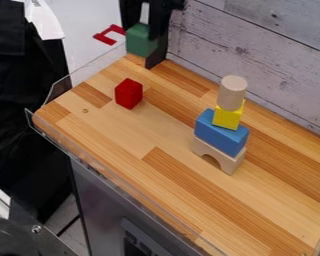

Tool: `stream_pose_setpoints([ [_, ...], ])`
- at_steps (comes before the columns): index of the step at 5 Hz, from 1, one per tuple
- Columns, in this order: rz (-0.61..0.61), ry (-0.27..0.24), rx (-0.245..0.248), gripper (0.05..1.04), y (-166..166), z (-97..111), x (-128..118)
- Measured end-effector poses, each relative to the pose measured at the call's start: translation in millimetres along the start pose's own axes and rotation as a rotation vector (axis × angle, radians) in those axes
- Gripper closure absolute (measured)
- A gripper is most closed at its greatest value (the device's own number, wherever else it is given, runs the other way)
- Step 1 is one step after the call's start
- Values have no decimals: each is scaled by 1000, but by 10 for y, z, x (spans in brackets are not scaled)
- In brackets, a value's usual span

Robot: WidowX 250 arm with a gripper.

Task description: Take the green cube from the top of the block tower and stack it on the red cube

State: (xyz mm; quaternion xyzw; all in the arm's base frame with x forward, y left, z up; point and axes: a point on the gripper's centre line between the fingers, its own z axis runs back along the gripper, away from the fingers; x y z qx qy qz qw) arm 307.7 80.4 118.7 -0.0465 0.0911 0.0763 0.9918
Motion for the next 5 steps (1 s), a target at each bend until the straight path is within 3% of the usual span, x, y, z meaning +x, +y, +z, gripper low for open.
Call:
stream_pose_setpoints([
  [5, 6, 56, -22, 557, 149, -495, 118],
])
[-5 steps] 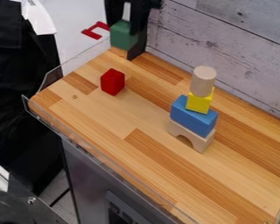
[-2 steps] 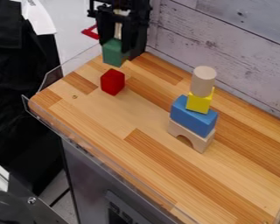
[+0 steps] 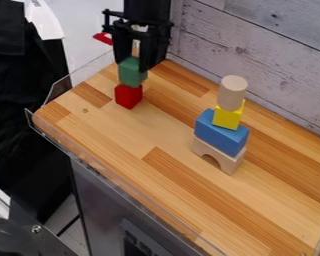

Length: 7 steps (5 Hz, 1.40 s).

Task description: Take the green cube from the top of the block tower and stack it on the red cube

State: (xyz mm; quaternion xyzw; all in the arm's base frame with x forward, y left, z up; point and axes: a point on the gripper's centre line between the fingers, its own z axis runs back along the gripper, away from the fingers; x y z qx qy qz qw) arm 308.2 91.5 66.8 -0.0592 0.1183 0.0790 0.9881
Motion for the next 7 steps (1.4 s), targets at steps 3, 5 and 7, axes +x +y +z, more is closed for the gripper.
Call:
stream_pose_setpoints([
  [3, 2, -11, 11, 557, 29, -71, 61],
  [5, 12, -21, 17, 557, 102, -121, 95],
  [7, 11, -46, 29, 557, 131, -119, 132],
])
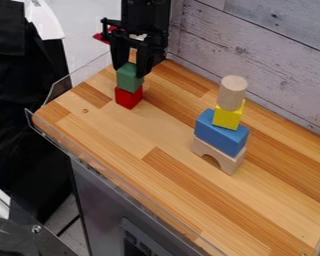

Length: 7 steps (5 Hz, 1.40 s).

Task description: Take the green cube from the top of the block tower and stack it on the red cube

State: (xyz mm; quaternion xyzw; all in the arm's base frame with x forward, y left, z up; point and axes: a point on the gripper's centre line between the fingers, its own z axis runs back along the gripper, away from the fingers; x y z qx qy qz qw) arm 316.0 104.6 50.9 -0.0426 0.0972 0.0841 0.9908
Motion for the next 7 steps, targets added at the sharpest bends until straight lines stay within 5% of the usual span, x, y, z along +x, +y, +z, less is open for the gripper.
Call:
stream_pose_setpoints([
  [2, -1, -6, -1, 511, 4, -3, 8],
  [3, 5, -1, -29, 208, -3, -53, -21],
  [4, 24, -86, -52, 79, -33, 173, -119],
  [6, -13, -244, 23, 84, -208, 945, -460],
  [7, -89, -243, 73, 84, -495, 1066, -583],
])
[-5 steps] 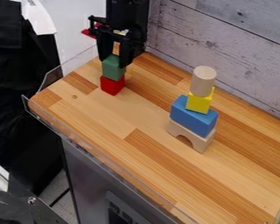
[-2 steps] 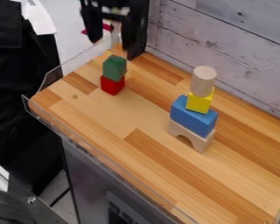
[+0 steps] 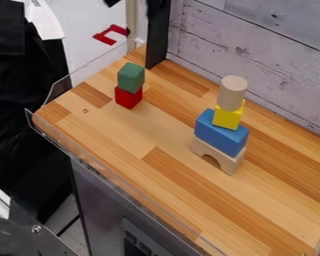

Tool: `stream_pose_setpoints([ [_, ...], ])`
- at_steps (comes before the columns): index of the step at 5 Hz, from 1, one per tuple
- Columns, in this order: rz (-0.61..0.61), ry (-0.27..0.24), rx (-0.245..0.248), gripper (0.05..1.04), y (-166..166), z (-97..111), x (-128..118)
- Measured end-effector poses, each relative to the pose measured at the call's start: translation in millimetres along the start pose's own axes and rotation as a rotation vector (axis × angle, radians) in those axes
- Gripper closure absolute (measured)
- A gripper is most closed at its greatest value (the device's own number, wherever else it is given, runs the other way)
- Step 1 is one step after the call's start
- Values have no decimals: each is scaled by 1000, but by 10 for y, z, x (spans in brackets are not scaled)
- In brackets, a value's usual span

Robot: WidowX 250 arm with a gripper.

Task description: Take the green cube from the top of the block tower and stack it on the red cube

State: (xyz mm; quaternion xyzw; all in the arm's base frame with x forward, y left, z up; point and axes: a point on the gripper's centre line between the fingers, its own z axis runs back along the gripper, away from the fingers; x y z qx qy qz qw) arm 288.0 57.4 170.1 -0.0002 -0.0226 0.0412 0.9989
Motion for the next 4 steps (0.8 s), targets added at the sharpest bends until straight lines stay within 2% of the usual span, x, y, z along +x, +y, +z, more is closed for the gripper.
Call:
stream_pose_setpoints([
  [3, -159, 62, -24, 84, -645, -166, 2],
  [4, -164, 78, -20, 84, -695, -216, 3],
])
